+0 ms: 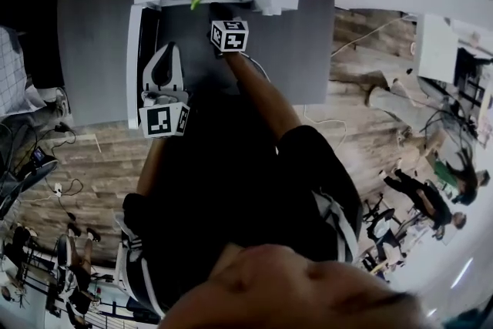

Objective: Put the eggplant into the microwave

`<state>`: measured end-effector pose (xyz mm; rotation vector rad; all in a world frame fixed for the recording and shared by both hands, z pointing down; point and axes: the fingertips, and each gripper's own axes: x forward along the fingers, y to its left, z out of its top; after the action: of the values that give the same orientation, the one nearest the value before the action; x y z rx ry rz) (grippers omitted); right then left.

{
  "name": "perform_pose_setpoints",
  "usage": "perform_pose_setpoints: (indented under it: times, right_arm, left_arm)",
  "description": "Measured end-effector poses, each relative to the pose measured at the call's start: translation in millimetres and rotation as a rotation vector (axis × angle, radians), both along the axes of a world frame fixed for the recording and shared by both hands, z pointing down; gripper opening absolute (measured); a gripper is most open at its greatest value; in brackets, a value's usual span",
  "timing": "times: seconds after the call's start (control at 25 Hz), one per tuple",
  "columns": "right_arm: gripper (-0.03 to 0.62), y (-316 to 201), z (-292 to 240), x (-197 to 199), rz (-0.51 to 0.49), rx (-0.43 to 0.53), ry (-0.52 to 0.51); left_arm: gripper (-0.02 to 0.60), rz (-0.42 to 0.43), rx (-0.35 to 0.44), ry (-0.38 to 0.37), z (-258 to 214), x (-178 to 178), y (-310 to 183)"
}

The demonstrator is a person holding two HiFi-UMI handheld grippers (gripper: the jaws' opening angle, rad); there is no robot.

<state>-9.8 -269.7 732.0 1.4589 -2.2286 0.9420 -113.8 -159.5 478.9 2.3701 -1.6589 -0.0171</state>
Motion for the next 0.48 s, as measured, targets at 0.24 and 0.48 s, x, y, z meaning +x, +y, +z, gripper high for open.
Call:
perform_pose_setpoints:
  times: [0.24, 0.48]
  right_arm:
    - [0.038, 34, -43, 11, -0.008, 0.027, -0.016]
    - [0.038, 75, -91, 26, -0.021, 0.063, -0.031]
  left_arm:
    - [0.034, 0.016, 0.035, -0.009, -15, 2, 10]
    - [0.034, 0.027, 0.061, -0.010, -27, 6, 33]
